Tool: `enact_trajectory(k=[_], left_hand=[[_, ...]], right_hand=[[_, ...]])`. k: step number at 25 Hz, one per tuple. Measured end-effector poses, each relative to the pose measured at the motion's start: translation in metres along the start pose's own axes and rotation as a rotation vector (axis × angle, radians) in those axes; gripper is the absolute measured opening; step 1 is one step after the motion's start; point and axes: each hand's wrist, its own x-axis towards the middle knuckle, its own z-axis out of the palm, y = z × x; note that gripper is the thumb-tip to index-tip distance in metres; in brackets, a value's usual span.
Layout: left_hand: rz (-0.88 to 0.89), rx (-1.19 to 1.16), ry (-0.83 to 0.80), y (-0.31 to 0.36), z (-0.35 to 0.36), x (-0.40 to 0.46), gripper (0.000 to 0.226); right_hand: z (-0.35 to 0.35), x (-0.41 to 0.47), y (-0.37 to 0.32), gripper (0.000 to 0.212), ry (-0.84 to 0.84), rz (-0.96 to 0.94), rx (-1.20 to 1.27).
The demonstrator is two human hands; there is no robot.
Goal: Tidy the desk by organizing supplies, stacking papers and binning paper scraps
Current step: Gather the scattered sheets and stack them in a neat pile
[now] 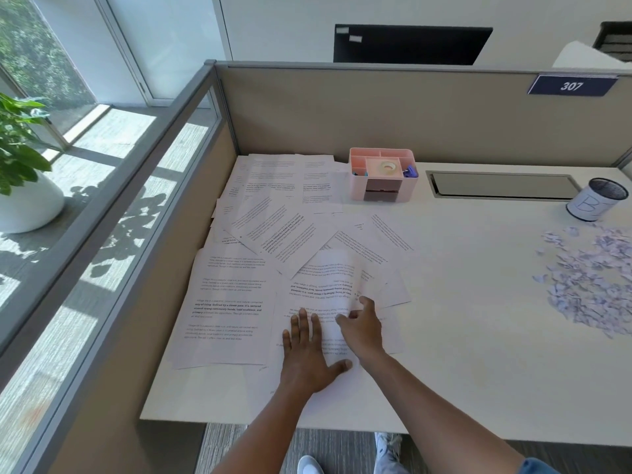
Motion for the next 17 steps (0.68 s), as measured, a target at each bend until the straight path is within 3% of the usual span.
enact_trajectory(k=[4,8,12,17], left_hand=[[-0.004,-0.046,-0.040,0.000,-0.007,0.001,0.125],[0.023,-0.110,-0.042,-0.002,-0.013,-0.001,0.118],[0.082,-0.216,0.040,0.001,-0.022,0.000,0.098],[0.045,-0.362,0.149,0.000,-0.036,0.002,0.083]], right_hand=[[-0.006,0.009,0.000,0.029,-0.057,0.063,0.047],[-0.014,0.012,-0.001,0.022,-0.077,0.000,0.008],[-0.040,0.015,0.001,0.012,0.019,-0.150,-0.116],[-0.093,0.026,0.011,0.006,0.055,-0.200,-0.039]])
